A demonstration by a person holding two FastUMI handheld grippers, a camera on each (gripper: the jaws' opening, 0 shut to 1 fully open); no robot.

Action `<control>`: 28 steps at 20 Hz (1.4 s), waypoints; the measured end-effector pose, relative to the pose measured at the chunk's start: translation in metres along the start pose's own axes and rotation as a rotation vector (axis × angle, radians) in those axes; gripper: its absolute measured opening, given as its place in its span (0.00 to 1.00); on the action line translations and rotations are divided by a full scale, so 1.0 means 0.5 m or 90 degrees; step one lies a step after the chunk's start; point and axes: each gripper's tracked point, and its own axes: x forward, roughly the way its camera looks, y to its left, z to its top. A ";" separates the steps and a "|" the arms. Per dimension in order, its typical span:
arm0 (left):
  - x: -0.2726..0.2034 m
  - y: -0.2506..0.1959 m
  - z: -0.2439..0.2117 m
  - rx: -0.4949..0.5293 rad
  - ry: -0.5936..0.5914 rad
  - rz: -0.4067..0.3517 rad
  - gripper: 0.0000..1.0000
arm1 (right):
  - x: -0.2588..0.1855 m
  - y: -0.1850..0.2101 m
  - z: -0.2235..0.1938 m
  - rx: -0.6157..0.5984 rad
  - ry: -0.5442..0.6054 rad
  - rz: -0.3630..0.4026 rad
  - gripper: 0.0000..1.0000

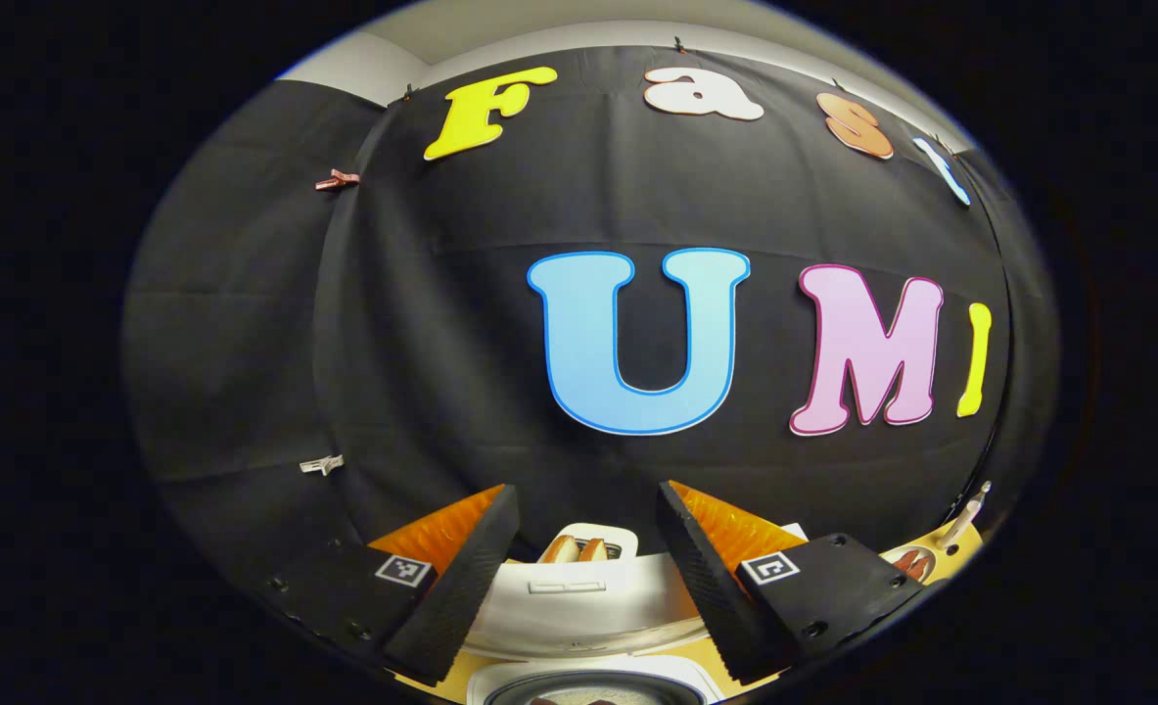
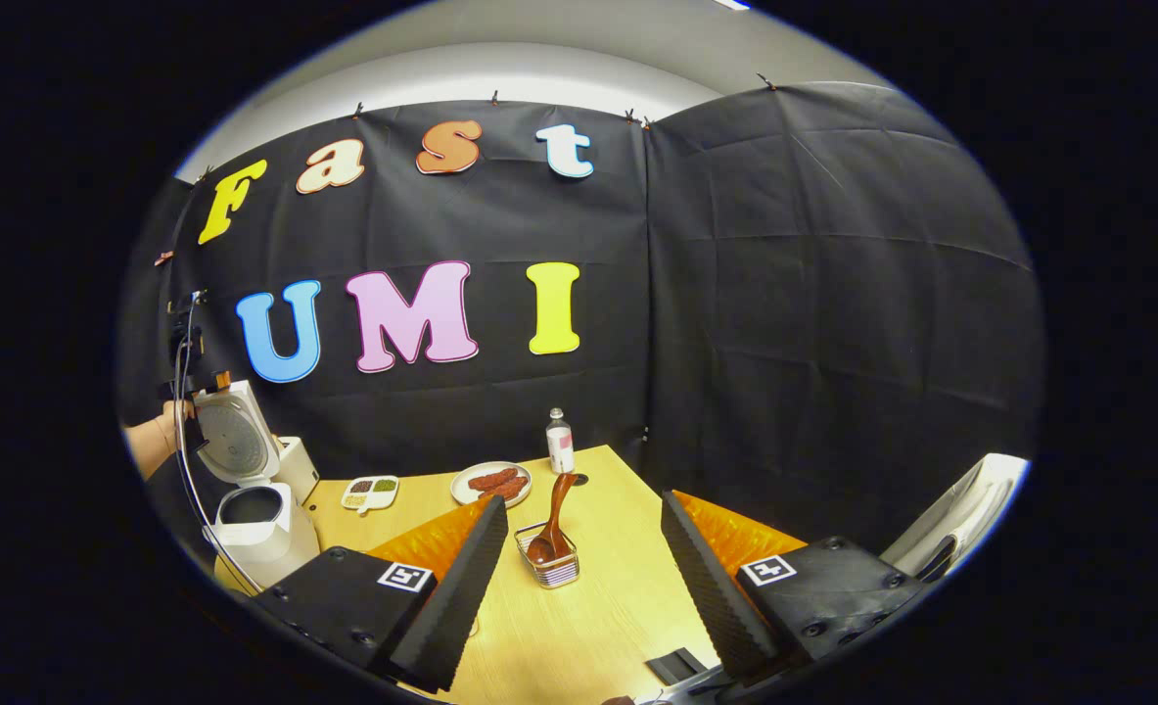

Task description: Close the left gripper, press the button to open the rice cooker; take a wooden spoon from the chopstick holder with the right hand, scoop a spoonful of rice and pour it into the rice cooker, then put the wooden spoon back into the chopstick holder.

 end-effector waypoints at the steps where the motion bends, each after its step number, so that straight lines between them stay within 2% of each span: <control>1: -0.018 -0.003 -0.005 -0.004 -0.001 0.003 0.99 | 0.006 -0.001 0.004 -0.009 -0.001 0.002 0.98; 7: -0.150 -0.020 -0.064 -0.013 0.026 0.029 0.99 | 0.048 0.024 0.051 -0.030 -0.021 0.058 0.98; 14: -0.290 -0.041 -0.208 -0.048 0.079 0.043 0.99 | 0.075 0.051 0.044 -0.022 -0.016 0.128 0.98; 21: -0.346 -0.048 -0.326 -0.050 0.137 0.061 0.97 | 0.063 0.098 0.003 -0.037 0.010 0.174 0.98; 28: -0.370 -0.056 -0.417 -0.039 0.193 0.072 0.97 | 0.063 0.115 -0.010 -0.051 0.009 0.192 0.98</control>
